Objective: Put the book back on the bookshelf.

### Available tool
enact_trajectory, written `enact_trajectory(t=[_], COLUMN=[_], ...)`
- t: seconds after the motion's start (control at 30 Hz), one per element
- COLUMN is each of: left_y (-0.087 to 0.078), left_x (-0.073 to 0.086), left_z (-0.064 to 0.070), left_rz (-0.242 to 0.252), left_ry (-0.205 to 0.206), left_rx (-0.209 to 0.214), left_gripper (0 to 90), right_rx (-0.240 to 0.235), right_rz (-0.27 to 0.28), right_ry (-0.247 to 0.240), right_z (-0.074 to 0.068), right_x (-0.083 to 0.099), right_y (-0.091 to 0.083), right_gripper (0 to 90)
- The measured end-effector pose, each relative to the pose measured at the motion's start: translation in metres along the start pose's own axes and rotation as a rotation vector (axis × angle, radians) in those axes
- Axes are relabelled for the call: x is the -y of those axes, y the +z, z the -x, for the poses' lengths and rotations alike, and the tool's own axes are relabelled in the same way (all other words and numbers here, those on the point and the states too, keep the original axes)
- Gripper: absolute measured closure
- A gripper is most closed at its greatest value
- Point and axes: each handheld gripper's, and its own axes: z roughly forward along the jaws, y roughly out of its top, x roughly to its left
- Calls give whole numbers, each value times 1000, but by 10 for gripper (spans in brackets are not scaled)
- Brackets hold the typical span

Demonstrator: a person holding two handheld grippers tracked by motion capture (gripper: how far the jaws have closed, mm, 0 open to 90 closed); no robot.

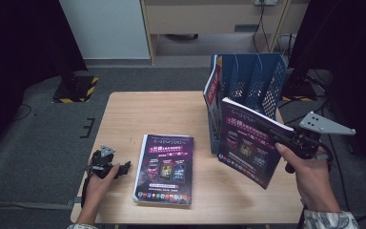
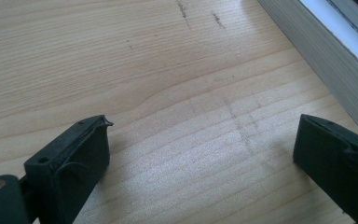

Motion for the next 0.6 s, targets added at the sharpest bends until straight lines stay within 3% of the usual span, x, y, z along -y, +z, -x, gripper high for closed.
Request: enact_trajectory(t=[0.23, 0.4, 0.43, 0.6], left_y=[0, 0, 0, 0], left_x=[0, 0, 0, 0], left_z=[0, 1, 0, 0], left_rz=[0, 3, 2, 0], left_ry=[1, -3, -3, -3], left_rx=[2, 2, 6, 5], left_gripper=[28, 27, 25, 16], right_rx=[50, 119, 161, 226], right_rz=[29, 36, 48, 51], right_ry=[24, 22, 32, 26], right_z=[4, 9, 11, 14], right_x=[-20, -39, -48, -69], right_y=[4, 8, 11, 21], right_gripper=[825, 825, 826, 825])
